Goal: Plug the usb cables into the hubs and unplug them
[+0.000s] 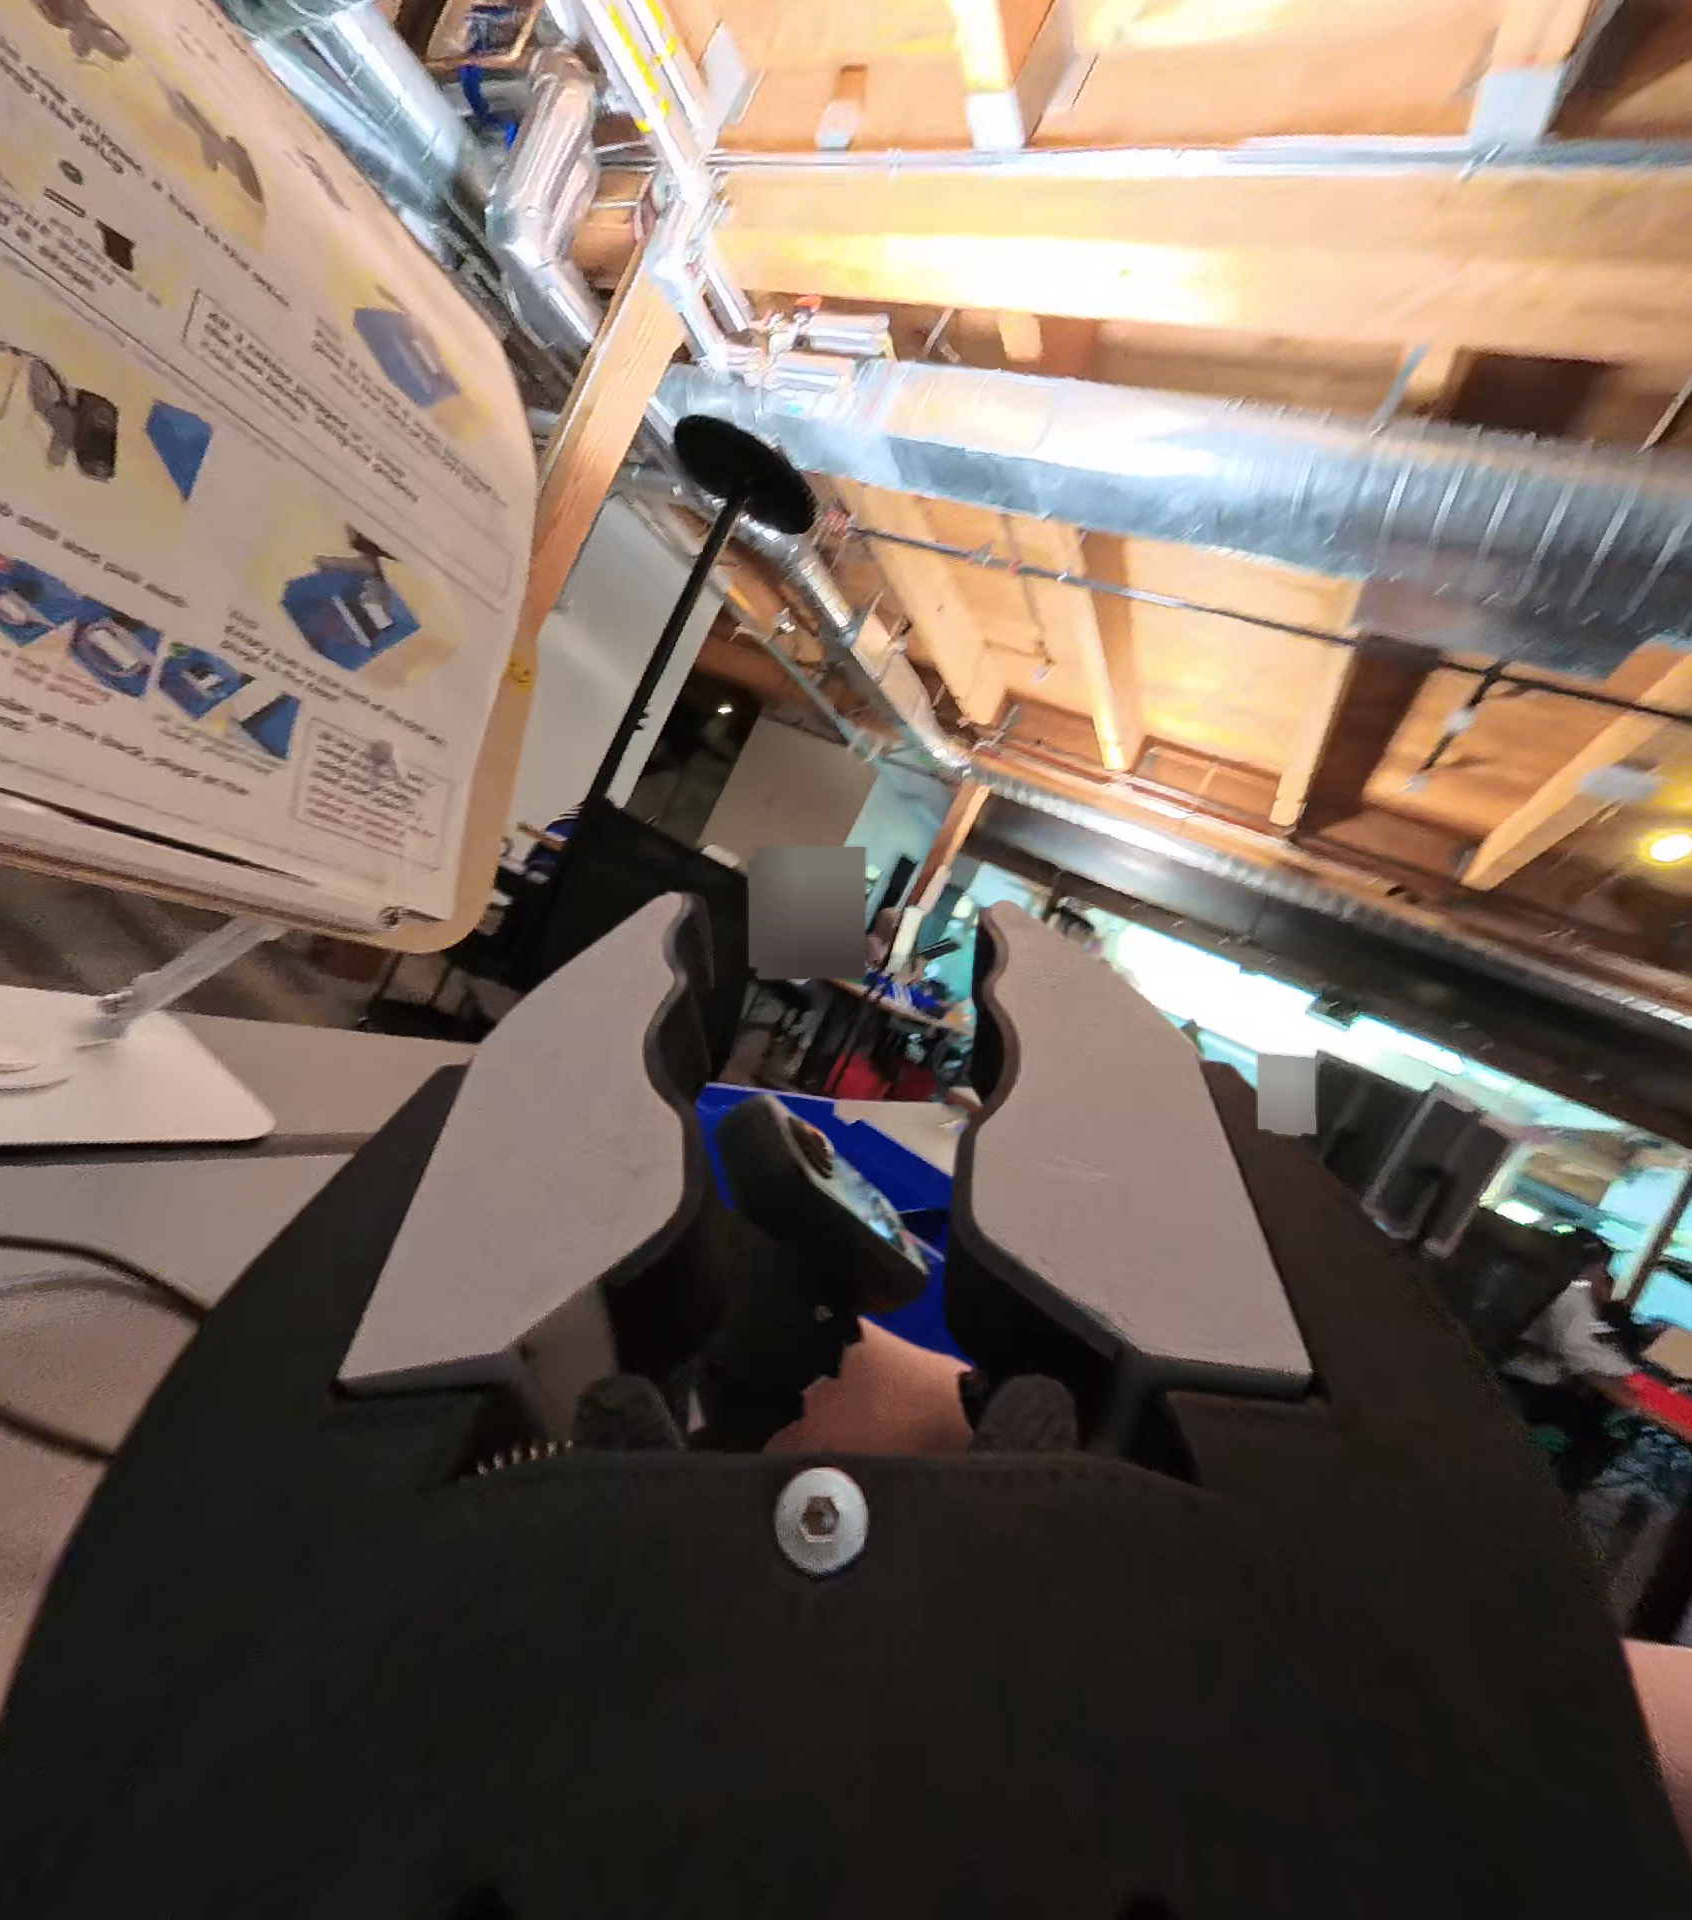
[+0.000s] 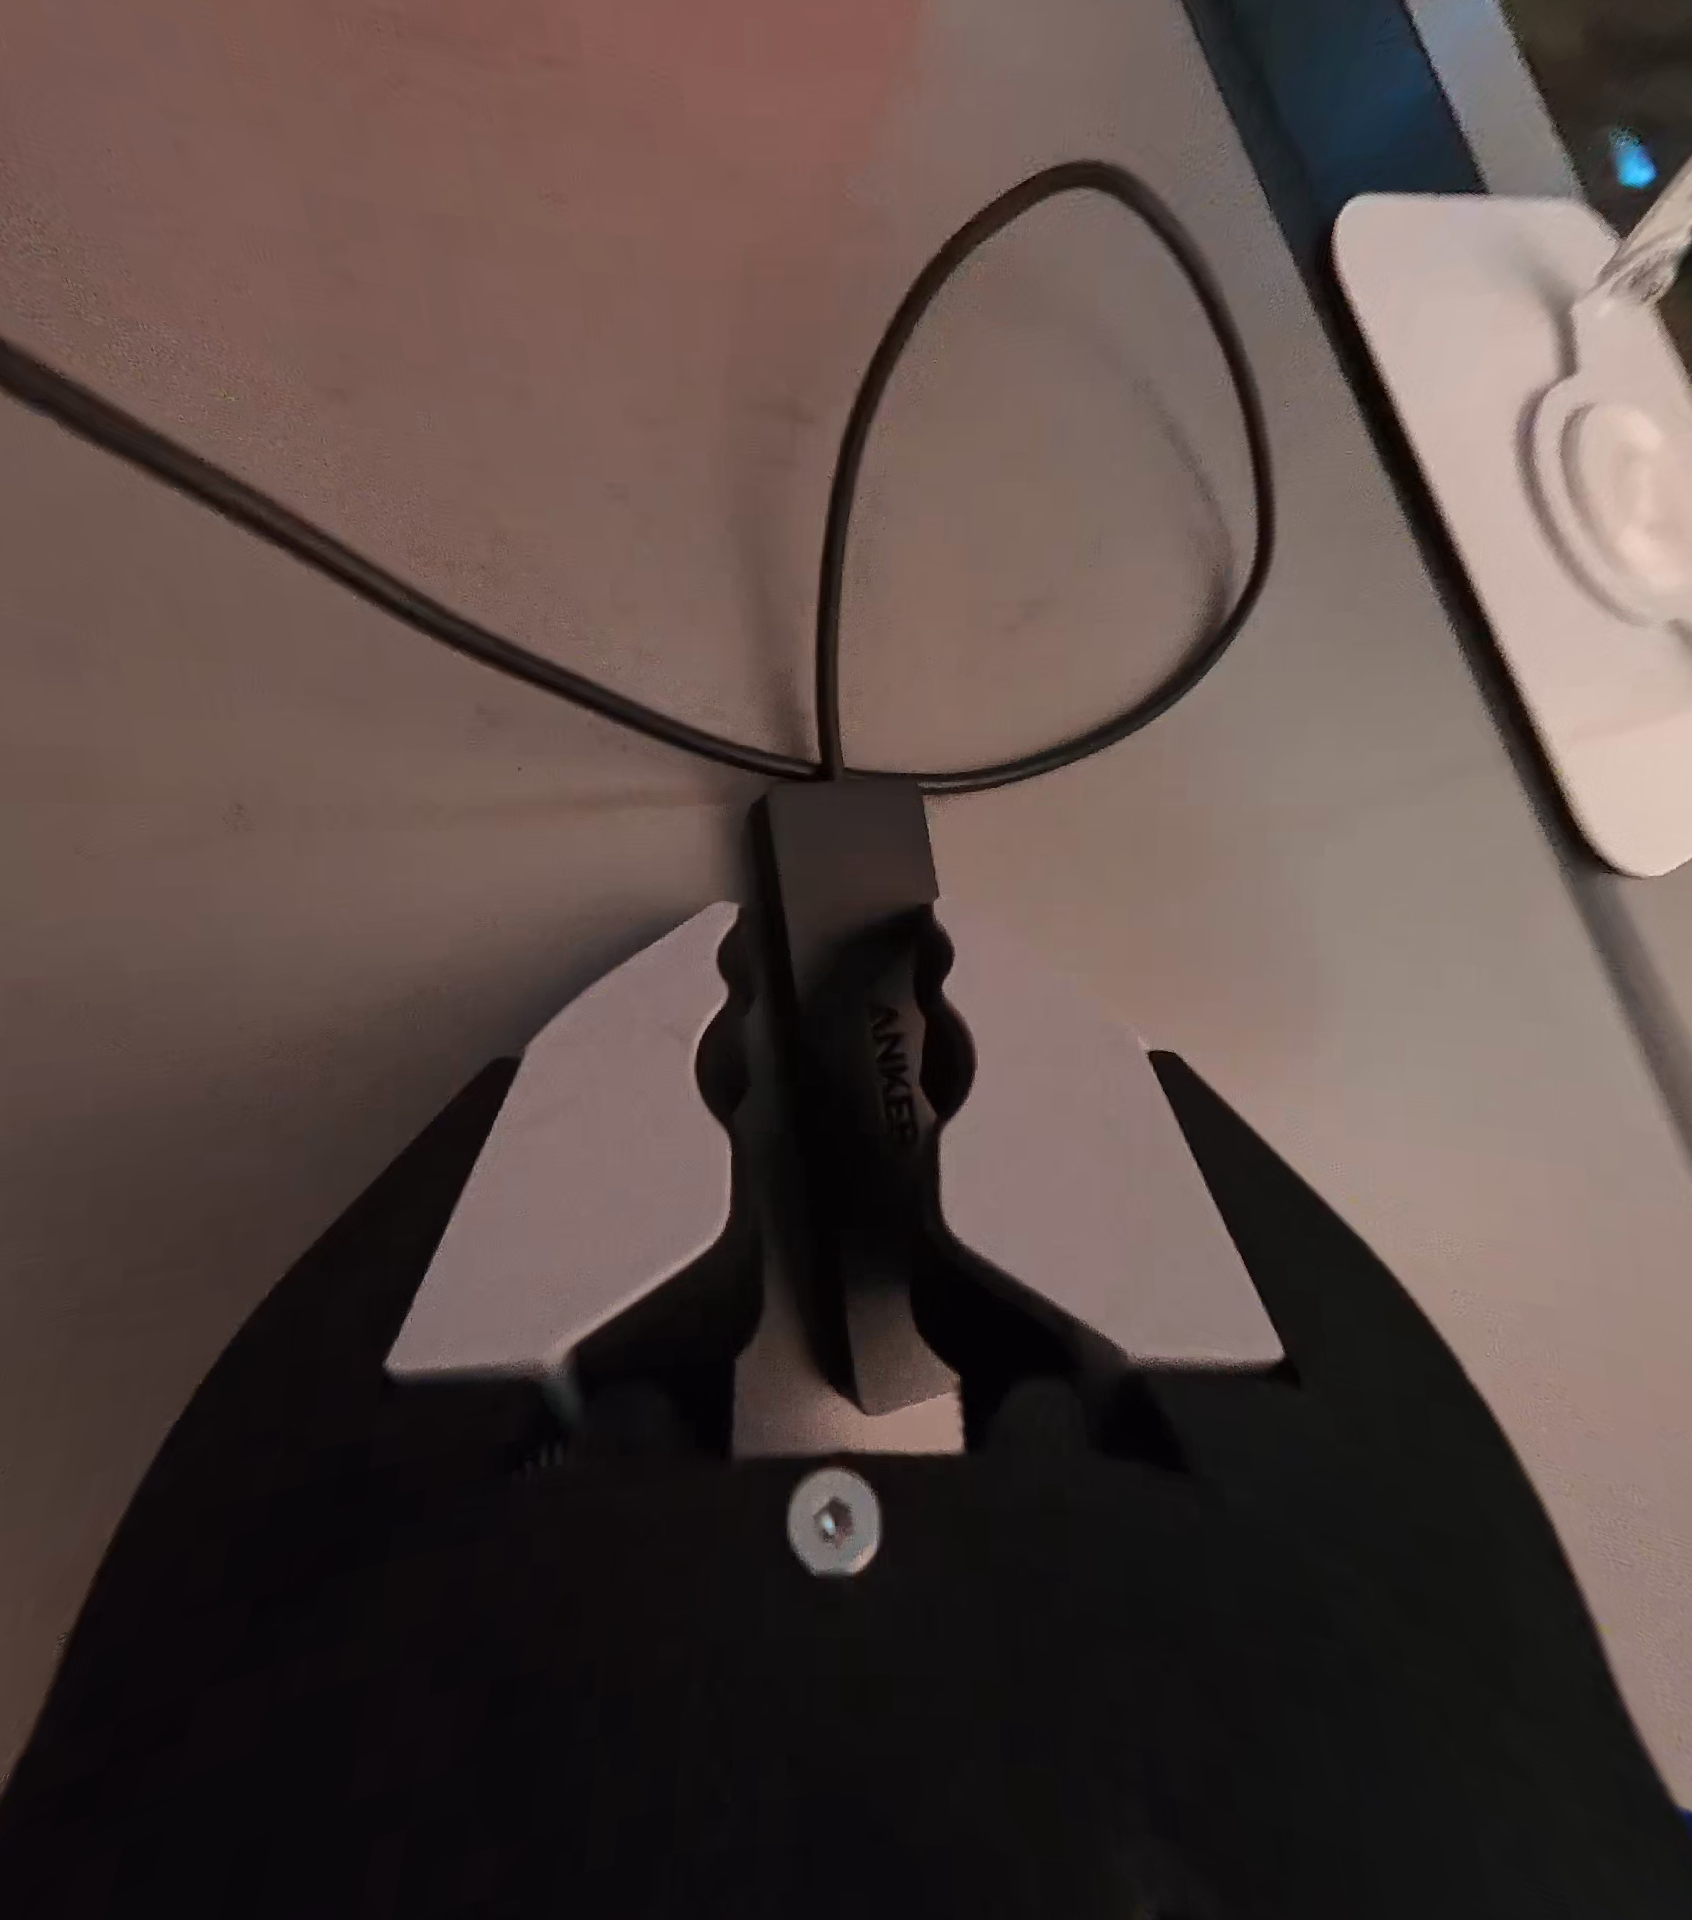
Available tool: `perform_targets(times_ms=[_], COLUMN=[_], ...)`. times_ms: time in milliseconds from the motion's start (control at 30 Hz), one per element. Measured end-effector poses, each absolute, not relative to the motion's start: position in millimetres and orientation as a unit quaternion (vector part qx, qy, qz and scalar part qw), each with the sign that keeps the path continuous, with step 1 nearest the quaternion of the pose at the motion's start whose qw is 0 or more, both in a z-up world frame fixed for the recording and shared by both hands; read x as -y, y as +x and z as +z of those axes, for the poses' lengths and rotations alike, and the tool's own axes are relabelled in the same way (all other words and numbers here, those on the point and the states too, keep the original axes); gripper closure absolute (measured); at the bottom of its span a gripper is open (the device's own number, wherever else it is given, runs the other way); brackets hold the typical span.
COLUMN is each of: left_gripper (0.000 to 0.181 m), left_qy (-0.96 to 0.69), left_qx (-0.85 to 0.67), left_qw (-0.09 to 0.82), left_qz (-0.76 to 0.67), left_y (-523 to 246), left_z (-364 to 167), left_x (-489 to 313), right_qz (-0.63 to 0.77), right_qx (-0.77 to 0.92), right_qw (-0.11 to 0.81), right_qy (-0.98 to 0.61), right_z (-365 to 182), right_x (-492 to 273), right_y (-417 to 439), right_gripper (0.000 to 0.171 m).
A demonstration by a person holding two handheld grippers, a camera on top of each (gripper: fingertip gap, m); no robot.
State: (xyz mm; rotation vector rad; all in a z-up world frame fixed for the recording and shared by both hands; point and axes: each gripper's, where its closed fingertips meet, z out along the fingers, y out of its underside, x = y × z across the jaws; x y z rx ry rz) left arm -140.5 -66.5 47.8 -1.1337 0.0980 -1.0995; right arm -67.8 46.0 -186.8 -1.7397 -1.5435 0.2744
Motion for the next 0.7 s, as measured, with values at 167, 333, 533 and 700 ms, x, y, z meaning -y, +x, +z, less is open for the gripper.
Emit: perform_targets(times_ms=[167, 333, 533, 700], left_gripper=[0.131, 0.133, 0.134, 0.134], left_qy=[-0.463, -0.46, -0.439, -0.43], left_qx=[-0.049, -0.048, -0.03, -0.028], left_qw=[0.708, 0.706, 0.7, 0.691], left_qz=[-0.532, -0.536, -0.562, -0.58], left_y=[-141.1, -137.9, -142.6, -141.2], left_z=[52.3, 53.5, 60.9, 64.0], left_x=[80.4, 81.0, 78.7, 80.9], right_qz=[0.095, 0.081, 0.165, 0.244], right_qx=[0.638, 0.67, 0.711, 0.721], right_qw=[0.379, 0.384, 0.448, 0.499], right_qy=[-0.664, -0.63, -0.516, -0.415], right_z=[-187.6, -181.2, -146.8, -123.5], right_x=[-43.8, -36.8, 16.8, 78.1], right_y=[-61.2, -63.6, -105.5, -146.9], right_gripper=[0.143, 0.139, 0.119, 0.117])
